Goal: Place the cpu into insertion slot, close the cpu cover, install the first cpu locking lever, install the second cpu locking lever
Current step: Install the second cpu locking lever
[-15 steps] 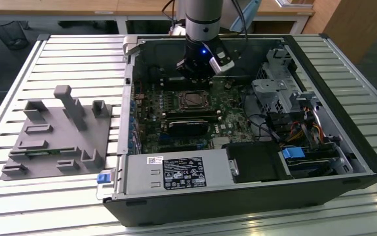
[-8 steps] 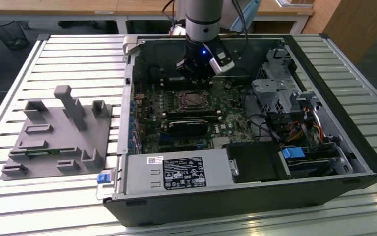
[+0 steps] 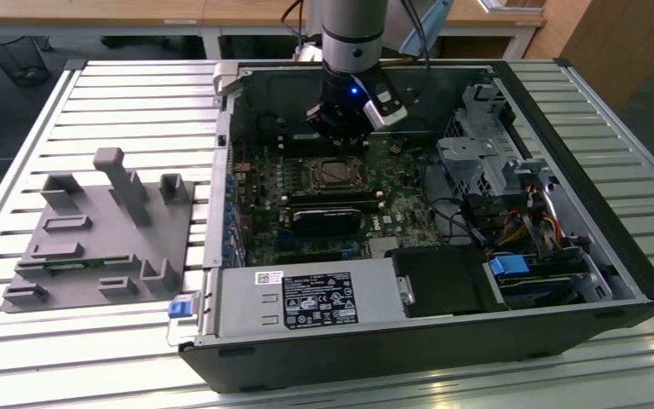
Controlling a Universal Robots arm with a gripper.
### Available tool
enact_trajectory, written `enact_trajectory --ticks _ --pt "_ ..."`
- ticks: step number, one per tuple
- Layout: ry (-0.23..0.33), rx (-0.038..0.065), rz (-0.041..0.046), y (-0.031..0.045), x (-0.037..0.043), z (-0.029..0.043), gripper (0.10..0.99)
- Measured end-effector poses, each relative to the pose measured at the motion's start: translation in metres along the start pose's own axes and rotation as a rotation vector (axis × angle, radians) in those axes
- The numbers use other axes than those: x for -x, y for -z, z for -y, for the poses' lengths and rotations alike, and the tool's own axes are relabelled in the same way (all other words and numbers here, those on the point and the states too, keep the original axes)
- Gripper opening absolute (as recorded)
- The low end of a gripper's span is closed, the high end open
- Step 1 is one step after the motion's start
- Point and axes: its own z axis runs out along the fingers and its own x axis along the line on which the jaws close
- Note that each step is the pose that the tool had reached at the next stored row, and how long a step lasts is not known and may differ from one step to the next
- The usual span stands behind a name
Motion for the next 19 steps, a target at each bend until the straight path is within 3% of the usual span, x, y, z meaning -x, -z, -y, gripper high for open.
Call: enact_trajectory --ticks 19 --pt "0.000 0.000 0.0000 0.0005 0.0000 0.0047 0.106"
